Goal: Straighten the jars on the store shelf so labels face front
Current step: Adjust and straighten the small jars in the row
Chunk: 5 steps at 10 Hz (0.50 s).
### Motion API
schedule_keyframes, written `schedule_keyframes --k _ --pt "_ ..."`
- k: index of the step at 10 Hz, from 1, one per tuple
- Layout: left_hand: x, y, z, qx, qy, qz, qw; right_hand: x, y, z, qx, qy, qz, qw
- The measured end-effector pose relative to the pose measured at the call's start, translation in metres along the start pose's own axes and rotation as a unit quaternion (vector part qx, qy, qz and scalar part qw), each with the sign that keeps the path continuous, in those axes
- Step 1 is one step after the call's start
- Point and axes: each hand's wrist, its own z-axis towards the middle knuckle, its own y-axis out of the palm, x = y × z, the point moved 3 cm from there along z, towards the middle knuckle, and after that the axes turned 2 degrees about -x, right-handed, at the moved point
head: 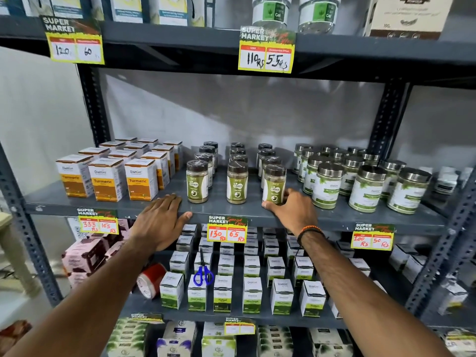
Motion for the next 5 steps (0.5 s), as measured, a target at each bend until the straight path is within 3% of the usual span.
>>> schedule_keyframes --k 5 --pt "-0.0052 0.0053 0.0028 -0.007 -0.007 -0.011 1.000 0.0026 0.0113 0.0077 -0.025 0.018 -0.041 0.999"
